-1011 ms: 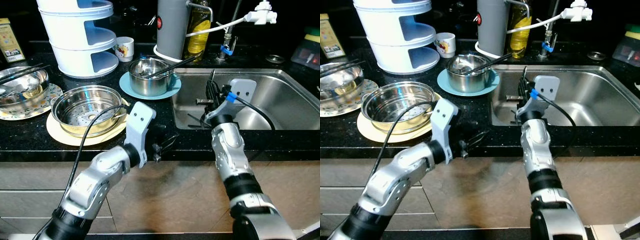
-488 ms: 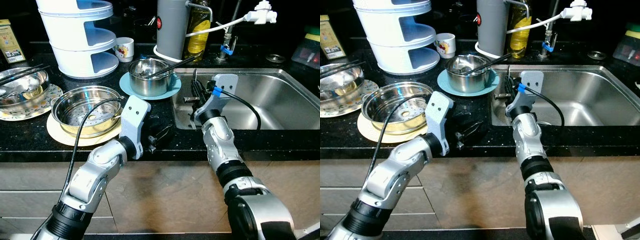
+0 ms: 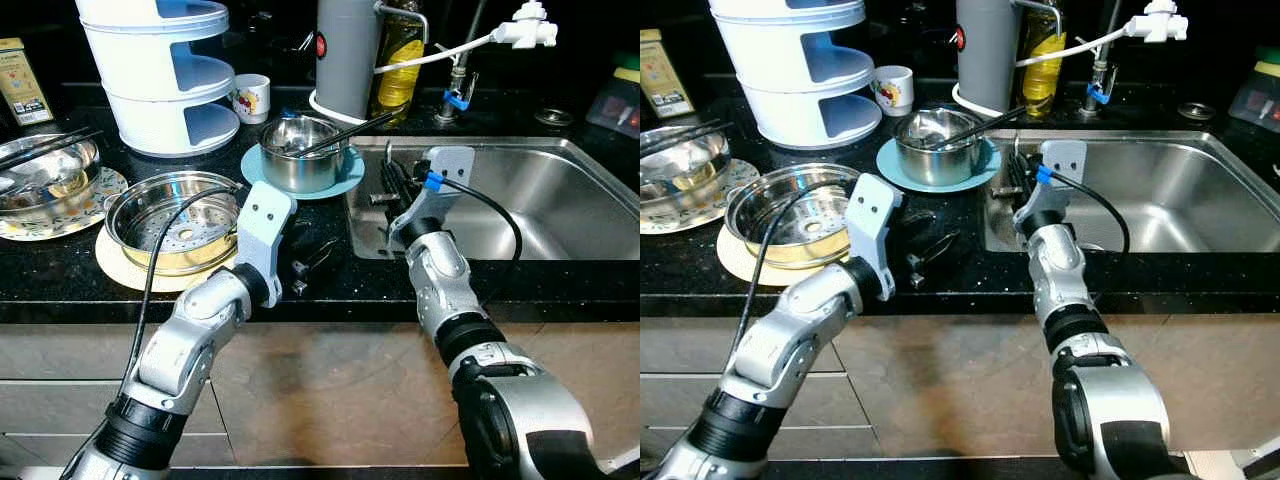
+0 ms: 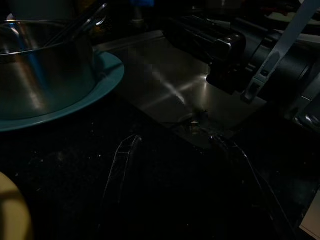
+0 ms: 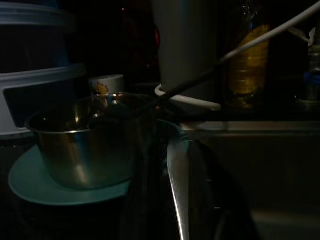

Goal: Kitchen organization

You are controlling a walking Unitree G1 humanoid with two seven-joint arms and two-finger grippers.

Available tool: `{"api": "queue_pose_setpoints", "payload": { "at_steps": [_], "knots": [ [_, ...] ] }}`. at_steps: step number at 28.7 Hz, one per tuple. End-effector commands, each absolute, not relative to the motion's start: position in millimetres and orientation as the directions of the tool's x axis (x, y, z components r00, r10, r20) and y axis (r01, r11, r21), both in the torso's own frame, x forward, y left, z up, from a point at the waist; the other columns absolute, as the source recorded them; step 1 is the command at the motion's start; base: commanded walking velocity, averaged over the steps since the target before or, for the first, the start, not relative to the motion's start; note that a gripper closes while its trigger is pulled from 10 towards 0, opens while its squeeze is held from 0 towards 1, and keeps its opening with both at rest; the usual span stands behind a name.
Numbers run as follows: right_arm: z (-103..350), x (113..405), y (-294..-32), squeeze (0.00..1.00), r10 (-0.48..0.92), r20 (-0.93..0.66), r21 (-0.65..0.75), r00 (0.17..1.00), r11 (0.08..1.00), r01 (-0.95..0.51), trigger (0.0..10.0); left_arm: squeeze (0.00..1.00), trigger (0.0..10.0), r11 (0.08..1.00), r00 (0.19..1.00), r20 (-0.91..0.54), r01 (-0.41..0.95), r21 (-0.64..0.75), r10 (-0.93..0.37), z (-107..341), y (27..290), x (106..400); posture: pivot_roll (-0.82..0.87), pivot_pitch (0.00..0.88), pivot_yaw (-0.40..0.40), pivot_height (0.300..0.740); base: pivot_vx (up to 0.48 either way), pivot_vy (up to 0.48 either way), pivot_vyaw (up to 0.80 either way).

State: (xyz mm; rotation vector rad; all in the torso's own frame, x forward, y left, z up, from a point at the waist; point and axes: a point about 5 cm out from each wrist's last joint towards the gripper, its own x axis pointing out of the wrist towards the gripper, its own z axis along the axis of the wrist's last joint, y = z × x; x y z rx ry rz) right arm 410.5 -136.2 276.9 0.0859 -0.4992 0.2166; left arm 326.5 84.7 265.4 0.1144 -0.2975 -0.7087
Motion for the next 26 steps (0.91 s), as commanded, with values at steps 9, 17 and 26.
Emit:
{"api": "queue_pose_setpoints", "payload": {
  "at_steps": [9, 17, 26],
  "knots": [
    [290.3, 410.4, -145.1, 0.00, 0.145, 0.526, 0.034, 0.838, 0.981, -0.192, 10.0, 0.00, 10.0, 0.708, 0.660, 0.257, 0.664, 0.239, -0.706, 277.2, 81.0, 320.9, 0.08, 0.228, 0.001, 0.740, 0.000, 0.000, 0.00],
    [304.4, 408.0, -146.7, 0.00, 0.138, 0.581, 0.079, 0.802, 0.971, -0.224, 10.0, 0.00, 10.0, 0.767, 0.706, 0.302, 0.613, 0.191, -0.640, 284.4, 86.8, 318.2, 0.08, 0.224, -0.004, 0.740, 0.000, 0.000, 0.00],
    [316.5, 395.9, -141.2, 0.00, 0.208, 0.633, 0.053, 0.746, 0.950, -0.309, 10.0, 0.00, 10.0, 0.792, 0.719, 0.332, 0.557, 0.250, -0.610, 314.0, 103.7, 307.6, 0.07, 0.209, -0.016, 0.740, 0.000, 0.000, 0.00]
  ]
}}
